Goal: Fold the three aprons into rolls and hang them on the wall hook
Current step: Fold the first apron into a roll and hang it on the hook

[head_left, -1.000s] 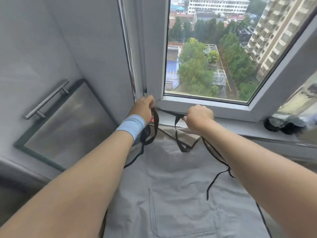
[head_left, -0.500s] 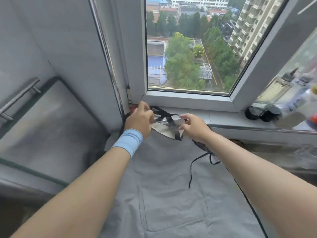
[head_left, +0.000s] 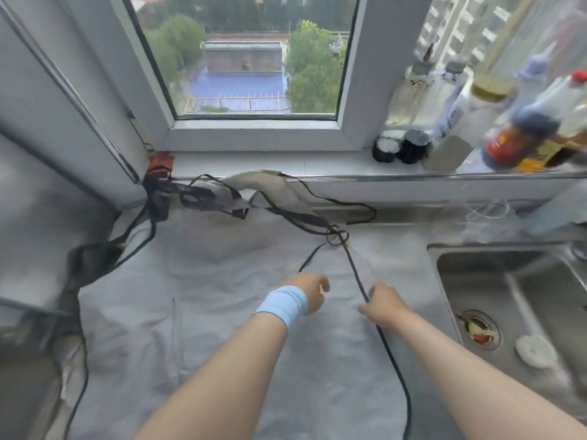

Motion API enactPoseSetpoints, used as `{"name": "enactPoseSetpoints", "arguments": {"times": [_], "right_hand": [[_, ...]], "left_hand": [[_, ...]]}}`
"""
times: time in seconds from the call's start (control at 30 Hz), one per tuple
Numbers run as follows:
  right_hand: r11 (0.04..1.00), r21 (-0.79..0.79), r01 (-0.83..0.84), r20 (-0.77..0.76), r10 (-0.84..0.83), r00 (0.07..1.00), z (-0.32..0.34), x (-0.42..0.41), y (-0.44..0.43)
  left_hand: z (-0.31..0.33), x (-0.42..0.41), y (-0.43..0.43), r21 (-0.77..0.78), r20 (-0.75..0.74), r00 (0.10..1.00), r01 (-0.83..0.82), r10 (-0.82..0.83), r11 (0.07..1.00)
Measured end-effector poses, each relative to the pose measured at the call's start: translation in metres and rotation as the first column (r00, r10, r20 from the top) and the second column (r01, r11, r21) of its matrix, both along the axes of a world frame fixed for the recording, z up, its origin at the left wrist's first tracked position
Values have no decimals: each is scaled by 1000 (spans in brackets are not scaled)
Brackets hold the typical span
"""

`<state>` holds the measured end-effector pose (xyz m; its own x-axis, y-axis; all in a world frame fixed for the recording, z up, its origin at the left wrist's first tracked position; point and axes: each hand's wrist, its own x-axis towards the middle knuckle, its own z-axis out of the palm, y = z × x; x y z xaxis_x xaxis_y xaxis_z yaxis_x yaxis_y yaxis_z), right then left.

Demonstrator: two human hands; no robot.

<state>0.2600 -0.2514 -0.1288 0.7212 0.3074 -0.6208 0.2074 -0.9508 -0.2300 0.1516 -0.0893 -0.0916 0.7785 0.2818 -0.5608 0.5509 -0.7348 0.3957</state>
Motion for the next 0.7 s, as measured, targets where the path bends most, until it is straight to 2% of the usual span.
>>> {"name": "enactPoseSetpoints", "arguments": {"times": [0.1, 0.2, 0.27, 0.37, 0.43, 0.5, 0.57, 0.63, 0.7], "right_hand": [[993, 79, 84, -18, -83, 996, -15, -8, -16], [994, 91, 59, -33, -56, 998, -20, -15, -28], [994, 106, 34, -77, -26, 997, -16, -21, -32], [979, 202, 13, -97, 7, 995, -5, -27, -36], [953, 302, 16, -155, 32, 987, 11, -33, -35], [931, 365, 10, -216, 75, 973, 27, -39, -32], [925, 379, -35, -222, 127, 967, 42, -44, -26], [909, 412, -61, -269, 186, 945, 61, -56, -14], [891, 445, -87, -334, 256, 907, 79, -72, 3]], "left_hand": [[-29, 0, -44, 18, -122, 991, 55, -53, 998], [-39, -7, -66, 94, -146, 988, 60, -46, 994], [-40, -14, -68, 80, -141, 990, 37, -26, 996], [-32, -21, -72, 29, -72, 995, -61, 63, 998], [-21, -26, -75, -32, -1, 979, -205, 205, 978], [-4, -30, -76, -201, 5, 915, -393, 402, 897], [14, -33, -77, -422, -81, 827, -534, 556, 732], [36, -43, -73, -527, -151, 786, -577, 600, 624], [53, -57, -66, -555, -205, 764, -605, 611, 570]]}}
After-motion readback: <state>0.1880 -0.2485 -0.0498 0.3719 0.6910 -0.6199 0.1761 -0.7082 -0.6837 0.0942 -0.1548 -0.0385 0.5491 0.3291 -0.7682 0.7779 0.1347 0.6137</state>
